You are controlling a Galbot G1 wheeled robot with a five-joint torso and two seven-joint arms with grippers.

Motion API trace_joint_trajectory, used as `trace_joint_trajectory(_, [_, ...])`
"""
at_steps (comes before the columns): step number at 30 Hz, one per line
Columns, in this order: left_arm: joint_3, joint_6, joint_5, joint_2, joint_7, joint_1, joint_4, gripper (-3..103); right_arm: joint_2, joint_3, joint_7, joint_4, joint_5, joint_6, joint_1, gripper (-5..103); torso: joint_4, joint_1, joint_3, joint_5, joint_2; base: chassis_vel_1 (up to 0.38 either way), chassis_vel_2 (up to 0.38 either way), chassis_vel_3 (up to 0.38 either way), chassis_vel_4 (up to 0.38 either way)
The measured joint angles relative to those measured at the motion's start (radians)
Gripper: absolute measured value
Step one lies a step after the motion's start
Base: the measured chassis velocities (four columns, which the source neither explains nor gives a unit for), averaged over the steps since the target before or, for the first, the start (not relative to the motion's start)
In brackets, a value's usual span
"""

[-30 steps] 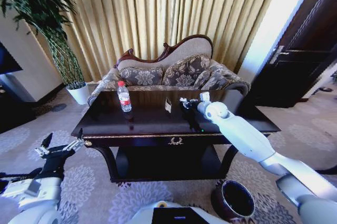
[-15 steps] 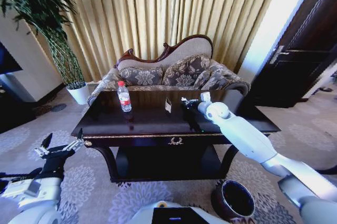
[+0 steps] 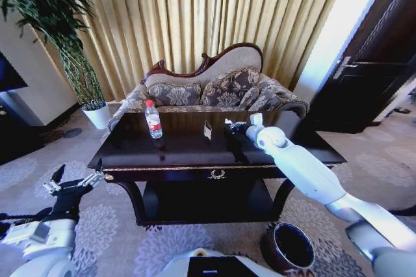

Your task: Move to the front of the table and place the trash on the table into the trash bin.

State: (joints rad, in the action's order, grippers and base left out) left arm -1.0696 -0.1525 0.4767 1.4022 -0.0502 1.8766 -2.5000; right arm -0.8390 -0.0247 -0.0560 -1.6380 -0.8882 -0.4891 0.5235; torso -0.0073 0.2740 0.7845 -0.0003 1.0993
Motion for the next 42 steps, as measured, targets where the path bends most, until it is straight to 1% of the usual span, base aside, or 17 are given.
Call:
trace_joint_trajectory(1, [-0.008, -0.001, 0.009, -0.009, -0.001, -0.004, 0.0, 100, 0.009, 0.043, 0.0, -0.026, 0.004, 0.017, 0.043, 1, 0.0002, 0.0, 0.0, -0.0001, 0.0, 0.0, 0.0, 0.0, 0.0])
trace_joint_trajectory(2, [-0.016, -0.001, 0.015, -0.019, -0.002, -0.009, 0.002, 100, 0.018, 0.092, -0.001, -0.054, 0.011, 0.037, 0.096, 1, -0.0003, 0.0, 0.0, 0.0002, 0.0, 0.0, 0.0, 0.0, 0.0])
trace_joint_trajectory(3, [-0.016, -0.001, 0.015, -0.019, -0.002, -0.009, 0.002, 100, 0.018, 0.092, -0.001, -0.054, 0.011, 0.037, 0.096, 1, -0.0003, 0.0, 0.0, 0.0002, 0.0, 0.0, 0.0, 0.0, 0.0])
trace_joint_trajectory(5, [-0.027, -0.001, 0.024, -0.031, -0.004, -0.013, 0.008, 100, 0.032, 0.15, -0.01, -0.092, 0.027, 0.068, 0.165, 1, -0.0005, 0.0, 0.0, 0.0003, 0.0, 0.0, 0.0, 0.0, 0.0])
trace_joint_trajectory(6, [-0.032, -0.001, 0.035, -0.04, -0.008, -0.015, 0.013, 100, 0.047, 0.205, -0.028, -0.139, 0.048, 0.096, 0.238, 1, -0.0005, 0.0, 0.0, 0.0003, 0.0, 0.0, 0.0, 0.0, 0.0])
trace_joint_trajectory(8, [-0.033, -0.003, 0.051, -0.051, -0.027, -0.017, 0.019, 100, 0.055, 0.29, -0.048, -0.211, 0.069, 0.119, 0.331, 1, -0.0003, 0.0, 0.0, 0.0002, 0.0, 0.0, 0.0, 0.0, 0.0])
trace_joint_trajectory(9, [-0.033, -0.003, 0.051, -0.051, -0.027, -0.017, 0.019, 100, 0.055, 0.29, -0.048, -0.211, 0.069, 0.119, 0.331, 1, -0.0003, 0.0, 0.0, 0.0002, 0.0, 0.0, 0.0, 0.0, 0.0])
trace_joint_trajectory(13, [-0.039, -0.014, 0.074, -0.063, -0.042, -0.016, 0.024, 100, 0.053, 0.446, -0.073, -0.364, 0.092, 0.128, 0.524, 1, -0.0002, 0.0, 0.0, -0.0001, 0.0, 0.0, 0.0, 0.0, 0.0])
trace_joint_trajectory(14, [-0.039, -0.014, 0.074, -0.063, -0.042, -0.016, 0.024, 100, 0.053, 0.446, -0.073, -0.364, 0.092, 0.128, 0.524, 1, -0.0002, 0.0, 0.0, -0.0001, 0.0, 0.0, 0.0, 0.0, 0.0])
trace_joint_trajectory(18, [-0.052, -0.015, 0.098, -0.082, -0.04, -0.018, 0.031, 100, 0.024, 0.556, -0.08, -0.471, 0.121, 0.128, 0.675, 1, -0.0002, 0.0, 0.0, 0.0001, 0.0, 0.0, 0.0, 0.0, 0.0])
trace_joint_trajectory(20, [-0.053, -0.015, 0.105, -0.089, -0.038, -0.02, 0.032, 100, 0.018, 0.575, -0.082, -0.486, 0.129, 0.127, 0.7, 1, -0.0001, 0.0, 0.0, 0.0, 0.0, 0.0, 0.0, 0.0, 0.0])
trace_joint_trajectory(23, [-0.055, -0.015, 0.135, -0.129, -0.029, -0.039, 0.043, 100, -0.007, 0.642, -0.098, -0.512, 0.158, 0.127, 0.767, 1, 0.0001, 0.0, 0.0, -0.0002, 0.0, 0.0, 0.0, 0.0, 0.0])
trace_joint_trajectory(25, [-0.055, -0.015, 0.139, -0.138, -0.028, -0.044, 0.045, 100, -0.014, 0.662, -0.1, -0.516, 0.166, 0.129, 0.783, 1, 0.0001, 0.0, 0.0, -0.0001, 0.0, 0.0, 0.0, 0.0, 0.0])
trace_joint_trajectory(29, [-0.056, -0.025, 0.168, -0.174, -0.028, -0.06, 0.046, 100, -0.049, 0.745, -0.102, -0.537, 0.204, 0.15, 0.87, 1, -0.0002, 0.0, 0.0, 0.0001, 0.0, 0.0, 0.0, 0.0, 0.0])
trace_joint_trajectory(33, [-0.054, -0.039, 0.181, -0.184, -0.029, -0.064, 0.041, 100, -0.071, 0.793, -0.101, -0.568, 0.21, 0.155, 0.924, 1, -0.0002, 0.0, 0.0, 0.0, 0.0, 0.0, 0.0, 0.0, 0.0])
trace_joint_trajectory(39, [-0.056, -0.043, 0.187, -0.186, -0.03, -0.055, 0.039, 100, -0.095, 0.824, -0.101, -0.608, 0.215, 0.155, 0.967, 1, 0.0, 0.0, 0.0, 0.0, 0.0, 0.0, 0.0, 0.0, 0.0])
trace_joint_trajectory(42, [-0.08, -0.046, 0.206, -0.197, -0.029, -0.051, 0.038, 100, -0.108, 0.836, -0.1, -0.637, 0.218, 0.155, 0.994, 1, -0.0001, 0.0, 0.0, 0.0, 0.0, 0.0, 0.0, 0.0, 0.0])
